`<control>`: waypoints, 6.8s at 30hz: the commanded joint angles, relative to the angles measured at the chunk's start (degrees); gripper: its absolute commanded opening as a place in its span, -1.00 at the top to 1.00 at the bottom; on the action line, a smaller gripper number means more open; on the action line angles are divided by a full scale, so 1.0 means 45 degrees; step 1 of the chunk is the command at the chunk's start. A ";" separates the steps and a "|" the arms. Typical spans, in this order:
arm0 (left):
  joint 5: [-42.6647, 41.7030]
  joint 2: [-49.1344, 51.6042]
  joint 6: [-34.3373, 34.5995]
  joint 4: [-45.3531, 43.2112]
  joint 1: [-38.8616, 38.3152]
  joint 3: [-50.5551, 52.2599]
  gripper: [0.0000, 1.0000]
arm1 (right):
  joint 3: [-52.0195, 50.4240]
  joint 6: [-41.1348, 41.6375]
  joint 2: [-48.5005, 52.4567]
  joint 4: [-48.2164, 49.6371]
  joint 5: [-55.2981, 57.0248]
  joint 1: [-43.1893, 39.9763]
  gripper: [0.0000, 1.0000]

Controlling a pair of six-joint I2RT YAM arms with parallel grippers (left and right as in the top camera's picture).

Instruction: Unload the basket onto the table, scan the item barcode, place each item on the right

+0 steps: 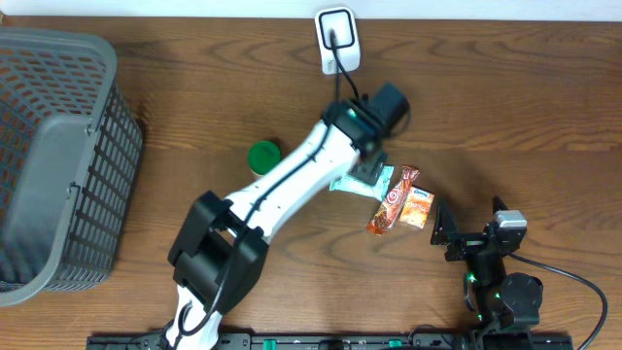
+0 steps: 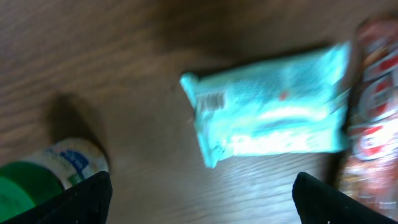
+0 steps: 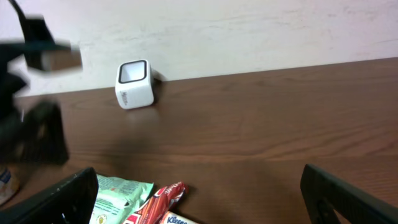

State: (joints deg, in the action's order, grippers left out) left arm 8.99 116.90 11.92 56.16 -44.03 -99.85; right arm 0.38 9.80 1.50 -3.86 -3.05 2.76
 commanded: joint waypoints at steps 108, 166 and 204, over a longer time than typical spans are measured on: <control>-0.7708 -0.9593 1.0491 -1.0268 0.1763 1.2687 -0.95 | -0.0015 -0.0194 0.0000 -0.0049 -0.0063 0.0073 -0.99; -0.7703 -0.1753 1.7524 -2.2042 -0.0379 1.4838 -0.96 | -0.0015 -0.0194 0.0000 -0.0049 -0.0063 0.0073 -0.98; -0.8150 -0.0729 1.6276 -2.3028 -0.0797 1.3444 0.86 | -0.0015 -0.0194 0.0000 -0.0049 -0.0063 0.0073 -0.98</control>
State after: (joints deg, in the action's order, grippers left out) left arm -28.12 114.67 89.71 -46.61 -47.48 -39.92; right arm 0.38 9.80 1.54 -3.86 -3.05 2.76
